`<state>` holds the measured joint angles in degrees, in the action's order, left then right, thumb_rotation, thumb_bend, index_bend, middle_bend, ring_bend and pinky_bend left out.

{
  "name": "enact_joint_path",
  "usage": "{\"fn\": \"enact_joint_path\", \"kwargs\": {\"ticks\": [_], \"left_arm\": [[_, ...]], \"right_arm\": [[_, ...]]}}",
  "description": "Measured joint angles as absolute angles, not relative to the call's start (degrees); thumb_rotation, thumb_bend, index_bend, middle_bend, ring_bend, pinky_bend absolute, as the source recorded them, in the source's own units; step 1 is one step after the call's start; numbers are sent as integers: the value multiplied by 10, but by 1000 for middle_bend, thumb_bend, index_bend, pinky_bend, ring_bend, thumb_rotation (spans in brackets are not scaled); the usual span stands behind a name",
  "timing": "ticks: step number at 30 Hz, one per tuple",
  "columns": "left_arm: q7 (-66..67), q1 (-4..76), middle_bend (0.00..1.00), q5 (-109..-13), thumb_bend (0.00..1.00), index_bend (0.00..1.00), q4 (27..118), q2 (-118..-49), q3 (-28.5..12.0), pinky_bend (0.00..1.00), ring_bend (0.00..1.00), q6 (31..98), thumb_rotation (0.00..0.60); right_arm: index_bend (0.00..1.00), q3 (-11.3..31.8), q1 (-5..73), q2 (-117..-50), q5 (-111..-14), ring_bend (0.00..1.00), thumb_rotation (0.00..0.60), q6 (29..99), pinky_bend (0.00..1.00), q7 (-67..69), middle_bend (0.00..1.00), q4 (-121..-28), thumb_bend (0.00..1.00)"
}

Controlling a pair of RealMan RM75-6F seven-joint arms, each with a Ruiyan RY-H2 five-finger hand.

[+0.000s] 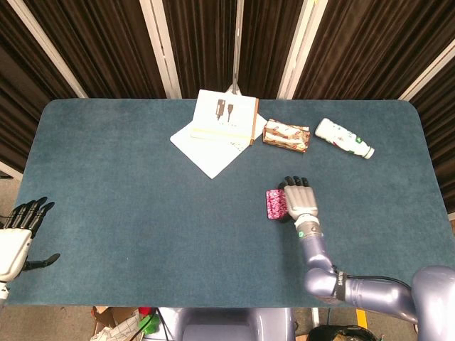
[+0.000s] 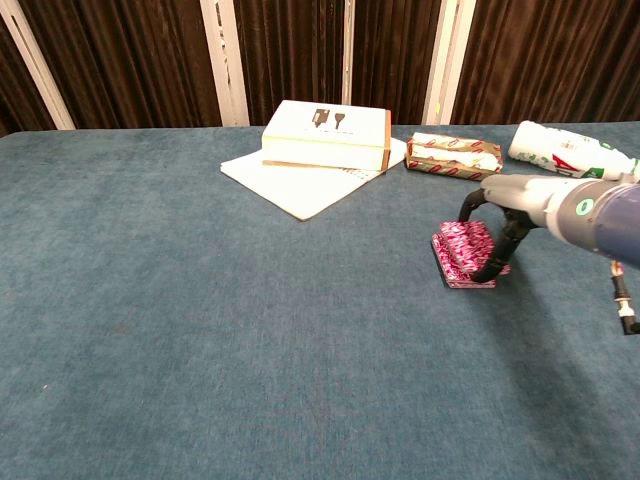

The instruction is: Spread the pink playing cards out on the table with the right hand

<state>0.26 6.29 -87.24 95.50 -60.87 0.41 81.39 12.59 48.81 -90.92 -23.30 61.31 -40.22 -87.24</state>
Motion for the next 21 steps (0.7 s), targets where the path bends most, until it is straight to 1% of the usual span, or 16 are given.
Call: {"fn": "enact_joint_path", "kwargs": {"ticks": [5, 12, 14, 16, 18, 20, 21], "left_arm": [[11, 63, 0, -870, 0, 0, 956, -611, 3, 0, 0, 814, 600], [27, 63, 0, -865, 0, 0, 961, -616, 2, 0, 0, 813, 600], [32, 63, 0, -863, 0, 0, 962, -617, 2, 0, 0, 812, 600], [35, 63, 0, -862, 0, 0, 963, -618, 2, 0, 0, 812, 600], [37, 63, 0, -861, 0, 0, 964, -619, 1, 0, 0, 811, 600], [40, 63, 0, -859, 0, 0, 965, -619, 1, 0, 0, 811, 600], [40, 63, 0, -858, 0, 0, 966, -619, 1, 0, 0, 810, 600]], "right_arm": [[511, 118, 471, -879, -238, 0, 600, 605, 0, -387, 130, -878, 419], [503, 104, 449, -854, -245, 0, 600, 584, 0, -362, 129, -867, 419], [419, 99, 446, -849, -246, 0, 600, 578, 0, -360, 121, -863, 418], [245, 97, 444, -846, -246, 0, 600, 574, 0, -359, 77, -862, 412], [95, 94, 443, -843, -246, 0, 600, 570, 0, -359, 26, -863, 396], [12, 91, 443, -839, -241, 0, 600, 567, 0, -363, 2, -865, 382], [0, 90, 444, -838, -239, 0, 600, 566, 0, -366, 0, -867, 378]]}}
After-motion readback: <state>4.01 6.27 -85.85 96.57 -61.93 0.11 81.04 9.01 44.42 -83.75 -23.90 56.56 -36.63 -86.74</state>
